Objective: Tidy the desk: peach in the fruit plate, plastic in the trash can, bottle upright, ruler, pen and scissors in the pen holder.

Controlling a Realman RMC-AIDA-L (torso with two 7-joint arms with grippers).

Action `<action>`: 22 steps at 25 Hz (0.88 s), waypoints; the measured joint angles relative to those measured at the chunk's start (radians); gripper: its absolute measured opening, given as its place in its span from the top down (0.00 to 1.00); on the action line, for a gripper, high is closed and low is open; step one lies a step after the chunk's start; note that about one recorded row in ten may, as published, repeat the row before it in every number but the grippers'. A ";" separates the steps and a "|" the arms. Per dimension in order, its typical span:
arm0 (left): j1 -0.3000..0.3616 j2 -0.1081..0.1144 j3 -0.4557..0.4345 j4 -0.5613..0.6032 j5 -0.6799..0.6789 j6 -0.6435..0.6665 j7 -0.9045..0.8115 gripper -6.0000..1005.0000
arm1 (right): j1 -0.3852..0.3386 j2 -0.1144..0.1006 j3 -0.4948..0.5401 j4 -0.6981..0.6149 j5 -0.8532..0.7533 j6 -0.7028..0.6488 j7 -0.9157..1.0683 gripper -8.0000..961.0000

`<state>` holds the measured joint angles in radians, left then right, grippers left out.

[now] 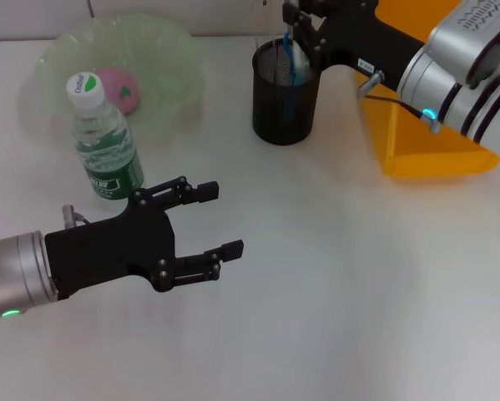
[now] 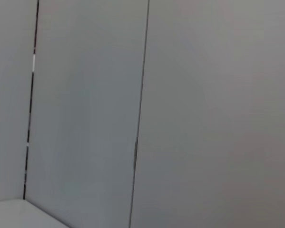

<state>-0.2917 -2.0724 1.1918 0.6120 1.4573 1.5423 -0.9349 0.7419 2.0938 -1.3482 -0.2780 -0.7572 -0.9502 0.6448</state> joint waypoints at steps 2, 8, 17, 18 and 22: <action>0.001 0.000 0.000 0.000 0.000 0.001 0.000 0.21 | 0.000 0.000 -0.003 -0.002 0.001 0.008 0.010 0.76; 0.008 0.000 0.000 0.000 0.000 0.003 0.001 0.21 | -0.049 0.000 -0.003 -0.060 0.003 -0.046 0.057 0.61; 0.011 0.003 0.000 0.004 0.000 0.006 -0.008 0.21 | -0.419 -0.013 0.031 -0.506 -0.189 -0.350 0.499 0.40; 0.011 0.003 0.000 0.005 0.000 0.007 -0.009 0.21 | -0.419 -0.013 0.031 -0.506 -0.189 -0.350 0.499 0.36; 0.007 0.002 0.000 0.005 0.000 0.007 -0.005 0.21 | -0.498 -0.015 0.218 -0.557 -0.461 -0.617 0.647 0.21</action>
<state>-0.2846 -2.0701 1.1918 0.6169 1.4573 1.5497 -0.9401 0.2443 2.0785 -1.1300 -0.8350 -1.2182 -1.5670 1.2920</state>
